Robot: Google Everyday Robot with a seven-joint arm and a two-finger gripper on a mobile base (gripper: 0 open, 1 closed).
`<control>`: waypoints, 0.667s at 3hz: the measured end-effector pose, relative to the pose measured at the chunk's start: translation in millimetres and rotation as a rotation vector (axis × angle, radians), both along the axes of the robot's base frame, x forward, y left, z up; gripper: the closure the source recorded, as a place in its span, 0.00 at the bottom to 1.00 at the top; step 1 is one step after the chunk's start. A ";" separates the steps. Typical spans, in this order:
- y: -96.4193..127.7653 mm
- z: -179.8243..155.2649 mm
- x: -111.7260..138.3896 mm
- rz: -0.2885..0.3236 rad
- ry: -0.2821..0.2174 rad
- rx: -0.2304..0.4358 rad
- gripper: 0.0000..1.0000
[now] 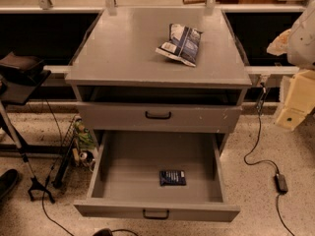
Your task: Pick rxbar blueberry from middle drawer and place on counter
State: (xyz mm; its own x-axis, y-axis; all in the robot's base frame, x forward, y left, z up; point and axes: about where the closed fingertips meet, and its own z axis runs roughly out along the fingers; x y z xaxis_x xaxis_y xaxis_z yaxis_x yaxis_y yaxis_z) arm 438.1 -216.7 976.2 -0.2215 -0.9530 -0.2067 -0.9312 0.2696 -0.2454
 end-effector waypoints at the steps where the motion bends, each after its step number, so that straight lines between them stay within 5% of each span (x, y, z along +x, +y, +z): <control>1: 0.0 0.0 0.0 0.000 0.000 0.000 0.00; 2: 15.8 -11.6 -0.4 0.042 -0.009 0.027 0.00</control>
Offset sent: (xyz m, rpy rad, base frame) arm -0.0015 0.0439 -0.0382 0.0769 -0.0057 0.1225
